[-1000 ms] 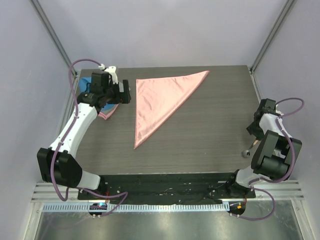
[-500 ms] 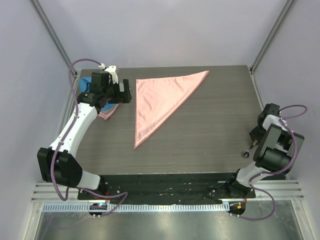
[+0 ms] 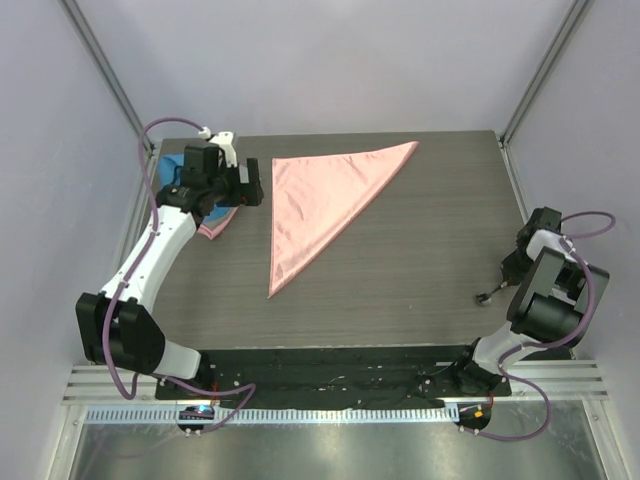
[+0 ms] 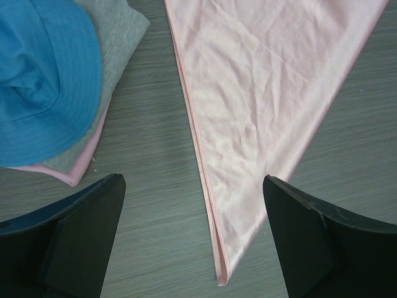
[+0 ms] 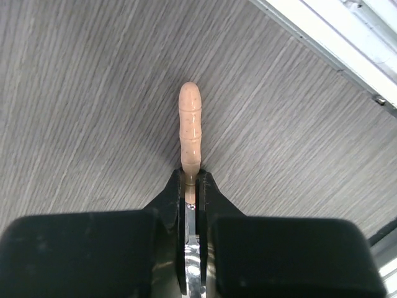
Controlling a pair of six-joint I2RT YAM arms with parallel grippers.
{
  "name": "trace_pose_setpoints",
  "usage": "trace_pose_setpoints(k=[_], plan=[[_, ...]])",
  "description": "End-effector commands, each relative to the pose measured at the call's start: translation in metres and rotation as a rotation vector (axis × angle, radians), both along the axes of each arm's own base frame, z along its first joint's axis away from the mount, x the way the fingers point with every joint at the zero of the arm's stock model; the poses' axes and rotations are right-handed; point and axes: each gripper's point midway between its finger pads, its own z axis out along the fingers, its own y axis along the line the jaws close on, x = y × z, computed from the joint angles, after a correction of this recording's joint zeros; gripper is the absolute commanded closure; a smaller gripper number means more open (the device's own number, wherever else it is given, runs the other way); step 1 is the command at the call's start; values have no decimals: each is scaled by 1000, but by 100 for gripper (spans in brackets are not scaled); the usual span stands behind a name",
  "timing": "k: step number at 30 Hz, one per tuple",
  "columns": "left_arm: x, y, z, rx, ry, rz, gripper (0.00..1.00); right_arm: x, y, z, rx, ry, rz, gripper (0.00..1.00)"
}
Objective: Fold the napkin, place the utensils inside, and roll it up
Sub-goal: Grab a utensil with the right arm, then place the utensil onto the napkin
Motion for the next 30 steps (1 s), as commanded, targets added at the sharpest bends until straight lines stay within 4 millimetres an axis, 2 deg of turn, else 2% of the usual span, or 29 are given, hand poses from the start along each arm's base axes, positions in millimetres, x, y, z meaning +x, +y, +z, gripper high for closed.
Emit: trace_pose_setpoints(k=[1, 4, 5, 6, 7, 8, 9, 10, 12, 13, 14, 15, 16, 17, 18, 19, 20, 21, 22, 23, 24, 26, 28, 30], plan=[[9, 1, 2, -4, -44, 4, 2, 18, 28, 2, 102, -96, 56, 99], [10, 0, -4, -2, -37, 4, 2, 40, 50, 23, 130, -183, 103, 99], [8, 1, -8, 0, -28, 6, 2, 52, 73, 30, 144, -203, 166, 99], [8, 1, -7, -1, -30, 7, 2, 61, 87, 35, 163, -226, 188, 99], [7, 1, -8, -1, -28, 4, 2, 79, 100, 48, 170, -271, 199, 99], [6, 1, -11, -1, -23, 2, 2, 93, 129, 55, 185, -289, 267, 99], [4, 1, -9, -3, -29, 2, 2, 103, 147, 55, 200, -286, 303, 99], [3, 1, -9, -5, -30, 2, 2, 125, 162, 74, 202, -338, 335, 99], [1, 3, -8, -2, -35, 4, 2, 146, 215, 82, 240, -357, 430, 99], [0, 3, -8, -1, -35, 6, 2, 169, 232, 87, 246, -373, 459, 99], [0, 3, -7, -1, -37, 7, 2, 177, 250, 89, 254, -372, 488, 99], [-1, 3, -7, -3, -36, 5, 2, 182, 279, 91, 265, -368, 549, 99], [-1, 4, -4, -3, -42, 8, 2, 203, 300, 91, 271, -372, 582, 99], [-2, 4, -4, -3, -43, 8, 2, 208, 313, 91, 272, -360, 605, 99], [-2, 4, -4, -3, -43, 8, 2, 223, 344, 108, 282, -404, 659, 99], [-3, 3, -3, -4, -46, 6, 2, 230, 357, 89, 285, -367, 675, 99], [-3, 3, -3, -4, -46, 6, 2, 233, 367, 84, 286, -346, 689, 99], [-4, 3, -2, -5, -47, 7, 2, 248, 382, 101, 286, -392, 711, 99], [-4, 3, -1, -6, -51, 7, 2, 249, 395, 100, 288, -387, 730, 99], [-4, 3, -1, -8, -51, 7, 2, 250, 399, 77, 275, -329, 731, 99], [-4, 2, 0, -12, -51, 4, 2, 260, 406, 88, 277, -363, 734, 99], [-4, 2, -1, -14, -48, 4, 2, 264, 414, 75, 286, -344, 725, 99], [-4, 1, -1, -17, -45, 2, 2, 271, 417, 77, 288, -358, 718, 99], [-4, 1, -2, -19, -41, 3, 2, 274, 416, 70, 274, -350, 706, 99]])
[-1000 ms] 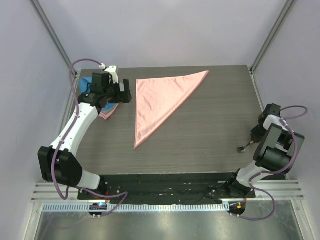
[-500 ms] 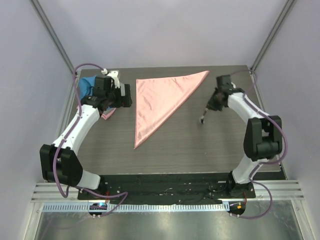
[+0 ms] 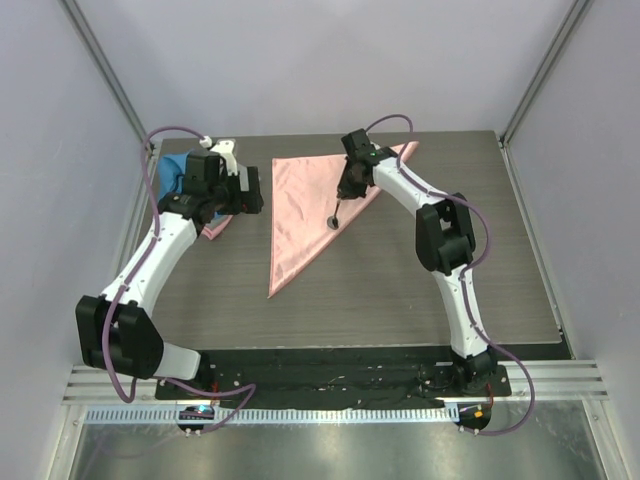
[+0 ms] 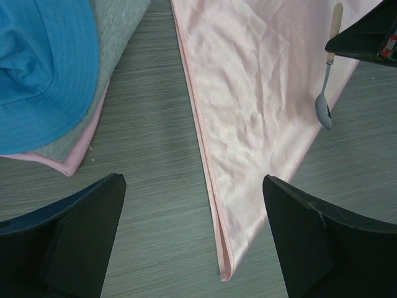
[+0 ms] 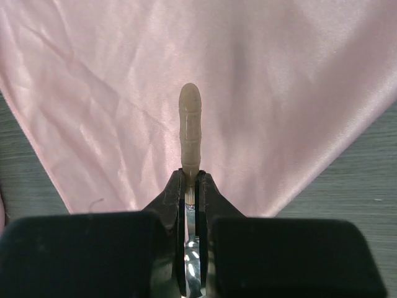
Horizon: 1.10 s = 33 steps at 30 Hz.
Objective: Fold the napkin, place the utensils inside, and roll it up
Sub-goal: Place the utensil onto the napkin
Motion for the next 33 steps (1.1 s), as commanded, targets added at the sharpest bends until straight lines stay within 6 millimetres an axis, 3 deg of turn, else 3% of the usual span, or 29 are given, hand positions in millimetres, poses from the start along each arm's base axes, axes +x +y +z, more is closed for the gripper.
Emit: trace_pose_setpoints(k=[1, 9, 14, 21, 33], plan=[[5, -2, 19, -27, -60, 1, 2, 14, -15, 15, -11, -16, -76, 99], [4, -5, 17, -44, -49, -4, 2, 7, -18, -11, -10, 50, -147, 99], [3, -10, 16, -69, -32, -10, 2, 10, -13, -8, 50, 37, -211, 99], [3, -16, 12, -98, -5, -19, 2, 3, -23, -17, 39, 52, -294, 99], [1, -23, 11, -130, 18, -35, 3, 7, -8, -13, 115, 30, -364, 99]])
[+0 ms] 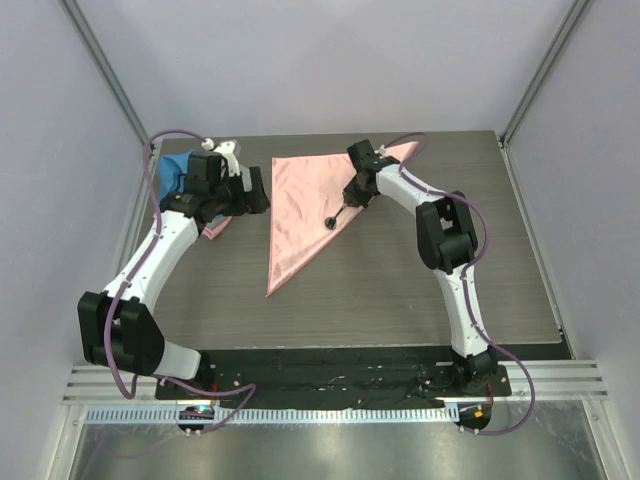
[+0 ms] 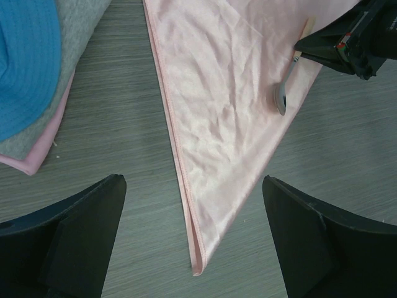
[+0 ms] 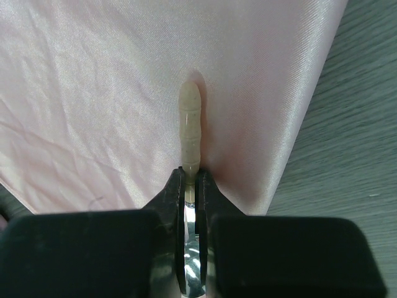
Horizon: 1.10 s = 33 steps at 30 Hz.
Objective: Fold the napkin, place the utensils inside, and roll it up
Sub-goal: Place the utensil onto the napkin
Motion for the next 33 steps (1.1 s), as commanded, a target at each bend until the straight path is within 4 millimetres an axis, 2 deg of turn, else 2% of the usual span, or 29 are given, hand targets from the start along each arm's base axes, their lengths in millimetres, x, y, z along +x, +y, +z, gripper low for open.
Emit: trace_pose_setpoints(k=[1, 9, 14, 17, 20, 23, 24, 25, 26, 27, 28, 29, 30, 31, 32, 33], plan=[[5, -7, 15, -34, -30, -16, 3, 9, 10, 30, 30, -76, -49, 99], [4, -8, 15, -38, -23, -20, 3, 8, 12, 29, 33, -79, -45, 99], [4, -8, 14, -36, -24, -23, 3, 11, 19, 35, 60, -94, -16, 70], [4, -8, 14, -32, -23, -20, 3, 16, 22, 49, 69, -125, 1, 57], [5, -6, 13, -24, -26, -15, 3, 20, 25, 69, 76, -168, 32, 51], [5, -3, 13, -11, -28, -8, 3, 25, 25, 101, 75, -247, 96, 49], [5, -2, 13, -4, -30, -8, 3, 28, 23, 123, 83, -299, 113, 49], [5, 0, 13, 4, -32, -1, 3, 29, 19, 132, 82, -323, 127, 48], [6, 1, 13, 11, -34, 1, 3, 35, 4, 134, 66, -354, 140, 48], [6, 1, 14, 15, -41, -1, 3, 34, -4, 153, 87, -391, 149, 48], [6, 3, 15, 20, -44, 3, 3, 31, -14, 142, 79, -378, 155, 48], [5, 4, 15, 25, -45, 6, 3, 37, -26, 146, 65, -413, 166, 48], [6, 5, 14, 30, -45, 8, 3, 42, -49, 146, 77, -416, 159, 47], [6, 5, 15, 31, -50, 9, 3, 37, -55, 139, 108, -402, 192, 47], [6, 5, 14, 34, -49, 8, 3, 42, -65, 138, 114, -424, 206, 47], [6, 6, 12, 36, -47, 9, 3, 47, -86, 134, 114, -423, 186, 47]])
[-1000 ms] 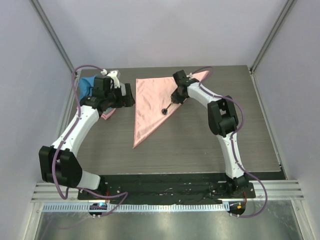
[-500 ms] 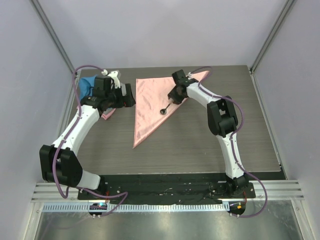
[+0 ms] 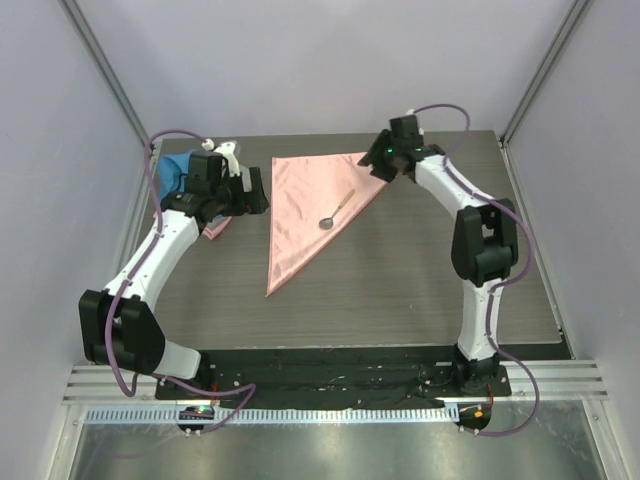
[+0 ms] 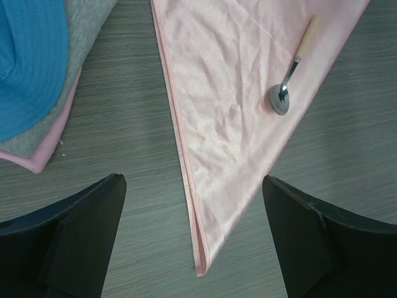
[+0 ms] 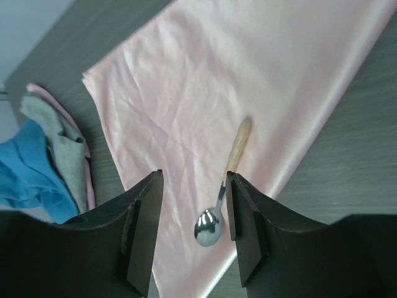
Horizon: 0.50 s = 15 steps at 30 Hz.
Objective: Fold the napkin, place the utensils inside, and roll it up
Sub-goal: Place the utensil onto the napkin, then fold the napkin
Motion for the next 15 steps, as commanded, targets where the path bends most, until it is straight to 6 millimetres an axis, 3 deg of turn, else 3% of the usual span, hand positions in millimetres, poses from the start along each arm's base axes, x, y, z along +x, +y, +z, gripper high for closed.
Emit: trace_pose_setpoints(k=[1, 3, 7, 8, 11, 15], plan=[[5, 4, 16, 27, -54, 3, 3, 24, -67, 24, 43, -138, 47, 47], [6, 4, 15, 26, -52, 1, 3, 31, -92, 16, 24, -143, 33, 46], [7, 3, 11, 29, -42, -3, 3, 43, -119, -6, 30, -130, 17, 45], [7, 3, 10, 28, -41, -6, 3, 47, -123, -17, 44, -120, 17, 45], [7, 1, 7, 27, -33, -14, 3, 59, -135, -24, 69, -139, -4, 44], [8, 2, 4, 34, -27, -11, 3, 69, -131, -44, 98, -138, -11, 43]])
